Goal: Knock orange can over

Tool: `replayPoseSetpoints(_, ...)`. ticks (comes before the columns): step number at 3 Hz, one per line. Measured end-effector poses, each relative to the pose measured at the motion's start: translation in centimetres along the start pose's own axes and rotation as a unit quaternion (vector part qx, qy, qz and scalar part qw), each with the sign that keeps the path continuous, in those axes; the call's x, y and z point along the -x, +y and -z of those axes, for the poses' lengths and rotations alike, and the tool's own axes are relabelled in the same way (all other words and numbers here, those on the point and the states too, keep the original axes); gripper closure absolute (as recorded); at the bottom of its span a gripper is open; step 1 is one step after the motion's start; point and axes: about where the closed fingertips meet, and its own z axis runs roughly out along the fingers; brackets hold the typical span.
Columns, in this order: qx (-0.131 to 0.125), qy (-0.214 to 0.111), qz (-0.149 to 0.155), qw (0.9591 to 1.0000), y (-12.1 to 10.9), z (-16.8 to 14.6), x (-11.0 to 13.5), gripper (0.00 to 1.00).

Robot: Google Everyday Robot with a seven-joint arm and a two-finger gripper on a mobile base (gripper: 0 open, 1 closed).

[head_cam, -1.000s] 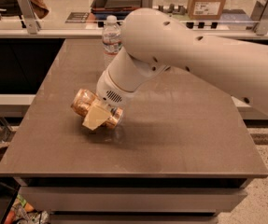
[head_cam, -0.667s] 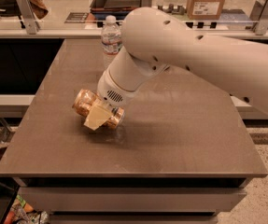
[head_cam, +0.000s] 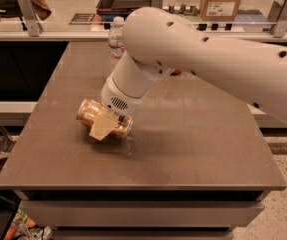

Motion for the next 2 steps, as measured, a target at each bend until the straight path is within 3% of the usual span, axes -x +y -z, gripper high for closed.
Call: replayPoseSetpoints(2,-0.003,-0.002,0.001,1.0,0.13,0.19,0.01,0.35)
